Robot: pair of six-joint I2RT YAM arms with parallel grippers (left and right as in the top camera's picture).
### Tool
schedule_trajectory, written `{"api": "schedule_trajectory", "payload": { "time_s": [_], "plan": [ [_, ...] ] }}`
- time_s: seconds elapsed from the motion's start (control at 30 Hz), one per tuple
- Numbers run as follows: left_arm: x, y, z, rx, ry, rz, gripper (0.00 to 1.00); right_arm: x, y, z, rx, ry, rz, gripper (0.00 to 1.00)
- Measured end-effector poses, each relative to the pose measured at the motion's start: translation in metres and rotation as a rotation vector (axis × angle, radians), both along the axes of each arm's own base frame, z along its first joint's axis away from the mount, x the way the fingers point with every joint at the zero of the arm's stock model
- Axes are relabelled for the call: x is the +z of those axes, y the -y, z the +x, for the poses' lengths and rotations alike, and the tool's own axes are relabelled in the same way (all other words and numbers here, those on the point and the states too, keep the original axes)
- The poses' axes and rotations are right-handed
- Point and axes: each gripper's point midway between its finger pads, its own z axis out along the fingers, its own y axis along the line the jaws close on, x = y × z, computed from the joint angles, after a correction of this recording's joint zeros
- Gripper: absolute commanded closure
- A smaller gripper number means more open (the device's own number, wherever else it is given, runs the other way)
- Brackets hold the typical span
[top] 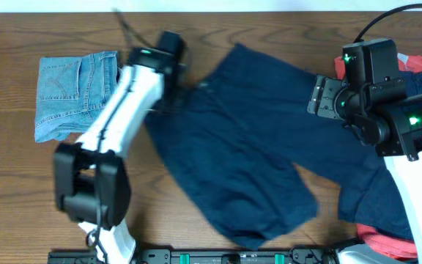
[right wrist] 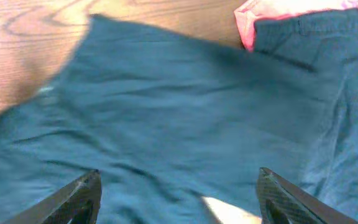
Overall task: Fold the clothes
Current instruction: 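Grasp the shorts' left waistband edge with the left gripper and spread it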
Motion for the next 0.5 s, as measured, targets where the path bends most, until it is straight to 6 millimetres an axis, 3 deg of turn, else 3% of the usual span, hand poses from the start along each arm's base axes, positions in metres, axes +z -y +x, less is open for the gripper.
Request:
{"api": "schedule_trajectory", "payload": {
  "time_s": [0.07,0.13,0.2,0.4,0.5],
  "plan": [
    [0.006,-0.033,-0.007,0.085,-0.028,0.037,0.68,0.000,0.004,0.000,-0.011,-0.003,-0.001,0.20],
    [0.005,-0.056,-0.012,0.158,-0.059,0.056,0.62,0.000,0.007,0.001,-0.023,-0.002,-0.003,0.19],
    [0.003,-0.066,-0.015,0.199,-0.077,0.058,0.60,0.000,0.009,0.001,-0.028,-0.001,-0.003,0.19],
    [0.002,-0.063,-0.010,0.201,-0.059,0.038,0.58,0.000,0.013,0.002,-0.043,-0.001,-0.003,0.17],
    [0.003,-0.047,0.016,0.181,0.036,-0.038,0.70,0.000,0.013,0.002,-0.043,0.001,-0.002,0.16]
  ]
}}
